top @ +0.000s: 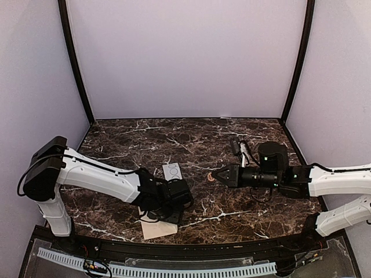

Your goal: Place the letter into the envelope and seal it

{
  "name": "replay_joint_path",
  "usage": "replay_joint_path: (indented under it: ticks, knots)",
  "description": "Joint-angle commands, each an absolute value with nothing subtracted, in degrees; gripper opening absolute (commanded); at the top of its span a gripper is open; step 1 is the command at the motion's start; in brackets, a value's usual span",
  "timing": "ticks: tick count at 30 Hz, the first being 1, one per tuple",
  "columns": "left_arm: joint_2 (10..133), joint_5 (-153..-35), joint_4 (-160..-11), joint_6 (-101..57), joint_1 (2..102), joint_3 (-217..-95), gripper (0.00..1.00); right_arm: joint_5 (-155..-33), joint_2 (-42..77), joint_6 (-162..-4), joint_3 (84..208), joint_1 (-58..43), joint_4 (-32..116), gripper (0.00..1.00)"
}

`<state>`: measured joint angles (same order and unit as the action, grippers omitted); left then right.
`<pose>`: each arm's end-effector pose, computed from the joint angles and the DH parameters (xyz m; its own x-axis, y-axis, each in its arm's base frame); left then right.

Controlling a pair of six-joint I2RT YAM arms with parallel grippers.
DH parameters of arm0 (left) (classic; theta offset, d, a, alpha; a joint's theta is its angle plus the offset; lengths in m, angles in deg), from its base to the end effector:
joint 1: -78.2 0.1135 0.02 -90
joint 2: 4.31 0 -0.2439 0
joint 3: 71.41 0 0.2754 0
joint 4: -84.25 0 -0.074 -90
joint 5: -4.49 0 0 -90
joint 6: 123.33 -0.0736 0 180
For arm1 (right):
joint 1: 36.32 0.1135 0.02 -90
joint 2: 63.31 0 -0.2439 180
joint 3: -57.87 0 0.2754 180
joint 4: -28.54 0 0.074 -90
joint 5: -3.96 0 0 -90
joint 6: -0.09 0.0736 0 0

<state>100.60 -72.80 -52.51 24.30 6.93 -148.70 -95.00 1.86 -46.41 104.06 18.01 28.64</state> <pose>0.1356 -0.3495 0.0838 -0.9231 0.1567 -0.3511 0.2260 0.9599 -0.1656 0.1753 0.2639 0.1973 -0.7497 0.1216 -0.6505 -0.5131 0.5139 0.6875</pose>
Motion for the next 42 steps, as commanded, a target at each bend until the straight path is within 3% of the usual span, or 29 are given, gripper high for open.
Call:
replay_joint_path:
  ticks: [1, 4, 10, 21, 31, 38, 42]
  knots:
    - [95.4, -73.9, -55.5, 26.0, 6.7, -144.1, 0.62, -95.2, 1.6, -46.0, 103.6, 17.7, 25.3, 0.00]
    - [93.0, -74.8, -58.8, 26.9, 6.8, -141.6, 0.56, -95.6, 2.3, -45.9, 103.8, 17.7, 25.1, 0.00]
    - [89.5, -75.1, -62.6, 28.0, 6.8, -137.0, 0.29, -96.2, 3.0, -45.6, 104.3, 17.7, 25.3, 0.00]
    - [87.8, -76.9, -66.4, 26.6, 6.8, -135.2, 0.00, -96.2, 3.5, -45.0, 104.4, 17.9, 25.0, 0.00]
    - [91.1, -85.0, -78.7, 11.5, 6.8, -139.7, 0.00, -97.7, 0.3, -43.7, 100.8, 18.0, 24.5, 0.00]
    - [92.8, -91.1, -81.4, 13.1, 10.0, -136.1, 0.00, -96.7, -3.5, -41.3, 97.5, 18.1, 24.7, 0.00]
    - [92.7, -91.2, -80.8, 13.3, 11.5, -134.1, 0.07, -96.5, -3.6, -41.0, 97.5, 18.5, 24.6, 0.00]
